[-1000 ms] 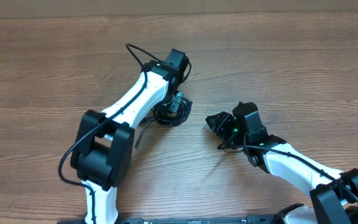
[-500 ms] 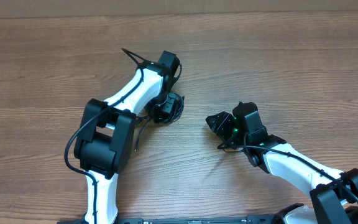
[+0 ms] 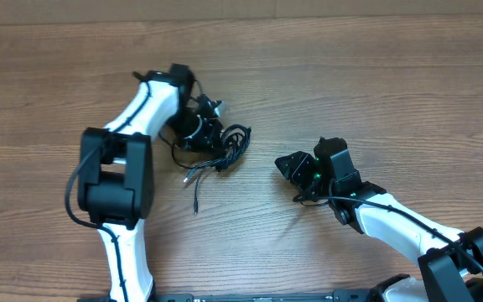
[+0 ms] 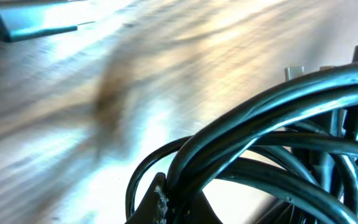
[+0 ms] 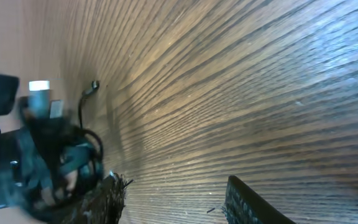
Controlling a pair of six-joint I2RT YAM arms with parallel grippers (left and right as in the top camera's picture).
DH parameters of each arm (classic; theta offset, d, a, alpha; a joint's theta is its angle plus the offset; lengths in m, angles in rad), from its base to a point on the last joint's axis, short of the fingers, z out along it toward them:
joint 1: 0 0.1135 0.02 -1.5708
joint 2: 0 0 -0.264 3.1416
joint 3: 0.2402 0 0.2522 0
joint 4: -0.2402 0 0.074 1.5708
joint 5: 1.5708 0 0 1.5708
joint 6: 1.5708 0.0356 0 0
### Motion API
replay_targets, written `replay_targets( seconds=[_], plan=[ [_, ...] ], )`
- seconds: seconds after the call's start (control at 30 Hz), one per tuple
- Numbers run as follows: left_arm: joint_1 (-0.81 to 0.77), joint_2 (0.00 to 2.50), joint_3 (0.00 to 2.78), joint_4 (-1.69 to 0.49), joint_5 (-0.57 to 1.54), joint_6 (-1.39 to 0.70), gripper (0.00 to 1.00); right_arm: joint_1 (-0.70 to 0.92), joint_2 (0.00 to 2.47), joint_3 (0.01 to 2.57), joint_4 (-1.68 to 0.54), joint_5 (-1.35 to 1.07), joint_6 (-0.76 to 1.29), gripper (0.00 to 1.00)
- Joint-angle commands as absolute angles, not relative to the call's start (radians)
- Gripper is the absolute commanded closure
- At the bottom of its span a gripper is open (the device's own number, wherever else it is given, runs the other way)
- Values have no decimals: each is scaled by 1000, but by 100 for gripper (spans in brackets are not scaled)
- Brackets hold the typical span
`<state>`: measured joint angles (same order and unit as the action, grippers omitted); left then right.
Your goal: Untangle cables
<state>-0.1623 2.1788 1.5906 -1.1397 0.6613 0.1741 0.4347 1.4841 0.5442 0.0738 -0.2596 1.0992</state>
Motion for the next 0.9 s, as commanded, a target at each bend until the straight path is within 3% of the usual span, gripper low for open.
replay_targets(
  seconds=[0.0,0.17,0.23,0.3,0.37,0.57,0.7,0.87],
  plan=[
    [-136,2190,1613,-1181,935,312,96,439,1489,556,84,-271,1092,49],
    [-138,2190,1613,-1272,997,478,96,435,1489,556,92,-271,1091,49],
    [-145,2190,1613,-1307,1021,544,96,424,1489,556,92,-288,1091,55],
    [-150,2190,1613,-1337,1040,608,96,400,1489,556,98,-344,1090,67],
    [-154,2190,1613,-1364,1070,670,96,343,1489,556,143,-512,1050,75],
    [-154,2190,1613,-1392,1100,764,96,215,1489,556,377,-900,1056,77],
    [-158,2190,1612,-1391,1120,764,96,194,1489,556,451,-905,1158,95],
    [-175,2190,1612,-1391,1128,763,96,212,1489,556,463,-836,1164,96]
  ],
)
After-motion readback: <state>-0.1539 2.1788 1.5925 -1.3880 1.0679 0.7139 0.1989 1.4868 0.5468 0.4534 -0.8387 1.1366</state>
